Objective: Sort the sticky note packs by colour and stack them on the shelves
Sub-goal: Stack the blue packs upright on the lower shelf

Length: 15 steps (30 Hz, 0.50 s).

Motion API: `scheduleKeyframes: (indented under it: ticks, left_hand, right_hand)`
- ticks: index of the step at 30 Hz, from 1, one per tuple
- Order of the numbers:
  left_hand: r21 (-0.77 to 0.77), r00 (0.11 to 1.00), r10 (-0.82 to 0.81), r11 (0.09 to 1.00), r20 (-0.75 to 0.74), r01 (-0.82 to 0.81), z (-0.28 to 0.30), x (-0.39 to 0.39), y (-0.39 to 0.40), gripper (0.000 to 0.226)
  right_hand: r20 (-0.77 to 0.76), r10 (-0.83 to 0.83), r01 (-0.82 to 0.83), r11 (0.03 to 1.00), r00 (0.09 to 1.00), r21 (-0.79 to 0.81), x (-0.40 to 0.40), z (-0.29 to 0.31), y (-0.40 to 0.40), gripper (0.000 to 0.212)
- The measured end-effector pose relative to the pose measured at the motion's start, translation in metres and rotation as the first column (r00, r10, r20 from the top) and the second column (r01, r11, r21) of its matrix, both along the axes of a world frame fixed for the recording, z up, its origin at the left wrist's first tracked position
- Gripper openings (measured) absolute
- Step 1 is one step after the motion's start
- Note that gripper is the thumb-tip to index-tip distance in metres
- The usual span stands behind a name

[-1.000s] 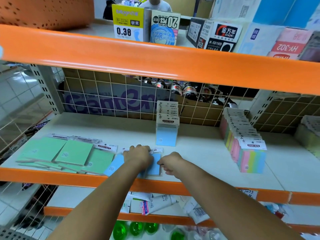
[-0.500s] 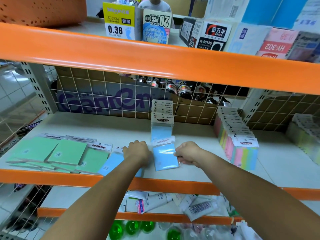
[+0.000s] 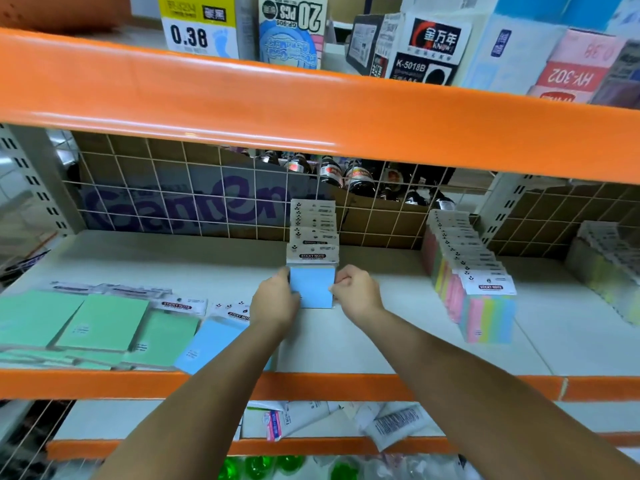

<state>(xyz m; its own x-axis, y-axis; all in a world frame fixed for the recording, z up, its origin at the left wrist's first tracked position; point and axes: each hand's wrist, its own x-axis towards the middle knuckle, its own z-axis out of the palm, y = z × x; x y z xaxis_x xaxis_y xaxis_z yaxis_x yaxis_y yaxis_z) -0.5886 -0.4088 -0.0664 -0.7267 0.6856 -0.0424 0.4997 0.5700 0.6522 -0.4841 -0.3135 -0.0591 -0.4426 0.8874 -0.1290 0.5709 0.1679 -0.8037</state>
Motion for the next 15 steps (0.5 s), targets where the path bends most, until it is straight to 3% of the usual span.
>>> scheduleKeyframes:
  ticks: [8, 15]
  left_hand:
    - [0.024, 1.000, 0.006, 1.000, -0.023, -0.005, -0.006, -0.009, 0.015, 0.018]
    - [-0.084, 0.998, 0.022, 0.996, -0.062, -0.027, -0.011, -0.008, 0.020, 0.027]
  right_hand:
    - [0.043, -0.054, 0.048, 0.990, 0.998, 0.134, -0.015, -0.009, 0.006, 0.015]
    - [0.106, -0.088, 0.068, 0.982, 0.990, 0.177, -0.012, -0.018, 0.007, 0.018]
